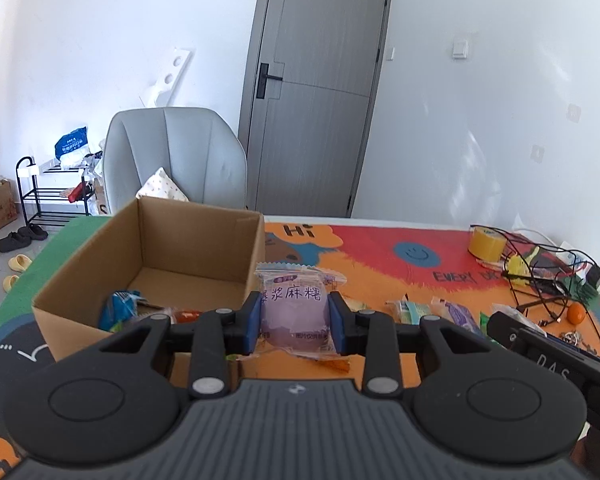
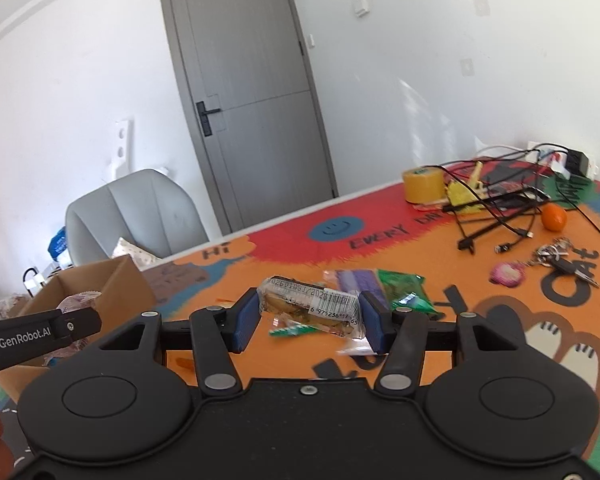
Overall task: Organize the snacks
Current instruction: 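Carry the purple pack and clear biscuit pack over the cardboard box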
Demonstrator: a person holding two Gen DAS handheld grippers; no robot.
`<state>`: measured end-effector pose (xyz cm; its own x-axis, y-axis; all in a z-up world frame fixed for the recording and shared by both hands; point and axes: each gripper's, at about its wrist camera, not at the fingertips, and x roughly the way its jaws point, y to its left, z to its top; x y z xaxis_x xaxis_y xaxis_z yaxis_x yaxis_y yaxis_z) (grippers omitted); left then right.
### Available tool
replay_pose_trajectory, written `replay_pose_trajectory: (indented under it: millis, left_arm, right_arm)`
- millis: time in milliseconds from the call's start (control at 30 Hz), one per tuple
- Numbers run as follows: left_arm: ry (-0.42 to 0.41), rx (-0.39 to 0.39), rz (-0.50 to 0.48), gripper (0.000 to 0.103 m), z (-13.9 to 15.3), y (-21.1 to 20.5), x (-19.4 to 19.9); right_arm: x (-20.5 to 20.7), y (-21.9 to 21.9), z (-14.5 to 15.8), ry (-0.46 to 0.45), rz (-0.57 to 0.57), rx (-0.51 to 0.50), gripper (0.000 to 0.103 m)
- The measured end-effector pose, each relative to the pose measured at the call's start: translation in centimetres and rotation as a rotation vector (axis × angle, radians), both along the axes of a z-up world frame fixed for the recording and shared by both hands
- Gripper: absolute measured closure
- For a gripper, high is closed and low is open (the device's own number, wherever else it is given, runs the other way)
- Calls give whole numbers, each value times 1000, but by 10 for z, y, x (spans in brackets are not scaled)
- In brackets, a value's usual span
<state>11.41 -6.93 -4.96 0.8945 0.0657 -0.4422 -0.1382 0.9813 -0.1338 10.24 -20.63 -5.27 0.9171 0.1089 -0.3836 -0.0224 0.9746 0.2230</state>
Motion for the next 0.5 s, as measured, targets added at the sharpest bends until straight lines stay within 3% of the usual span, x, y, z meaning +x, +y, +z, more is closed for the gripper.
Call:
replay_pose_trajectory:
  millis: [500]
  left_arm:
    - [-40,-6,62,69,16,38,1]
  right_arm:
    - [12,42,18,-48,98,2,50]
